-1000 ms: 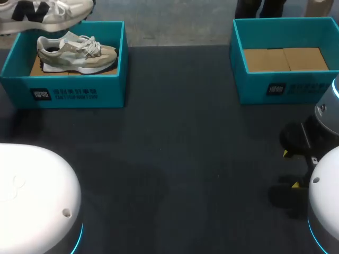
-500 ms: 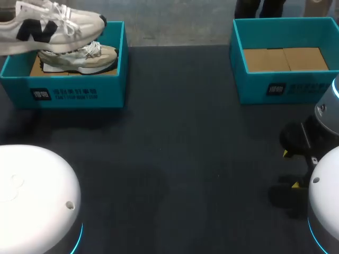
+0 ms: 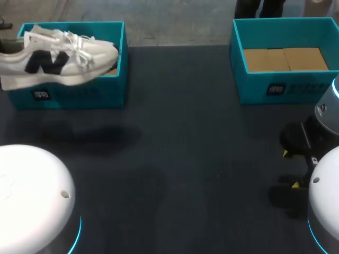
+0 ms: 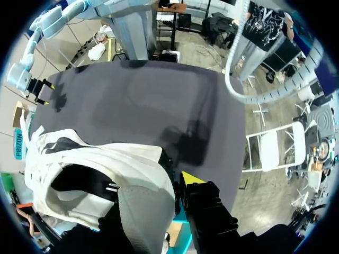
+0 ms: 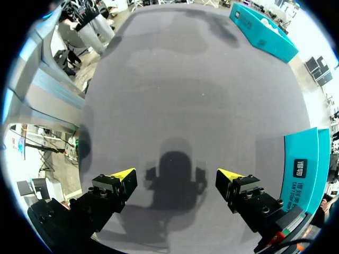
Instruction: Take the shoe out of the shoebox, open the shoe tongue, remove and reinsert the insole, then place the shoe into the shoebox
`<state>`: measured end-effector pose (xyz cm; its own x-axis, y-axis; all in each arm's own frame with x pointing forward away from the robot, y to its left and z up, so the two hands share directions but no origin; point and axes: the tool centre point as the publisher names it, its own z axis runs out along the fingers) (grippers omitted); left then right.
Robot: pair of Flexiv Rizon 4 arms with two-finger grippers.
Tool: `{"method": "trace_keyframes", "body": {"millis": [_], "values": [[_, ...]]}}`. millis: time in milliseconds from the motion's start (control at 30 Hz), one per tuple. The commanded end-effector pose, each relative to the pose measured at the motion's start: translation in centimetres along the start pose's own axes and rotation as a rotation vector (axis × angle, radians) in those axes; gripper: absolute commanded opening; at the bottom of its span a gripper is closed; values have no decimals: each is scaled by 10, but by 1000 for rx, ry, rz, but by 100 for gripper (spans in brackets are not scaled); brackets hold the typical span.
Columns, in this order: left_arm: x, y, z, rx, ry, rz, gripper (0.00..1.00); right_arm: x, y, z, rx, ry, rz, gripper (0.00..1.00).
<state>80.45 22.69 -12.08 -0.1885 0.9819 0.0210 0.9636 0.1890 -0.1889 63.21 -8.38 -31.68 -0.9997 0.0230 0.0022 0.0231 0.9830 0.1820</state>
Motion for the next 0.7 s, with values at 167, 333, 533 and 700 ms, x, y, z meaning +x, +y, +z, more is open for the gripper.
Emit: {"method": "trace_keyframes", "body": {"millis": [167,333,533,700], "values": [[-1,-17,7,-184,-2,-2,0,2,0,0,1,-2,1,100],[-1,-17,7,-184,-2,-2,0,2,0,0,1,-2,1,100],[-7,-39,25,-199,61,-15,0,2,0,0,1,-2,1,100],[-14,-71,43,-143,79,17,0,2,0,0,1,-2,1,100]]}}
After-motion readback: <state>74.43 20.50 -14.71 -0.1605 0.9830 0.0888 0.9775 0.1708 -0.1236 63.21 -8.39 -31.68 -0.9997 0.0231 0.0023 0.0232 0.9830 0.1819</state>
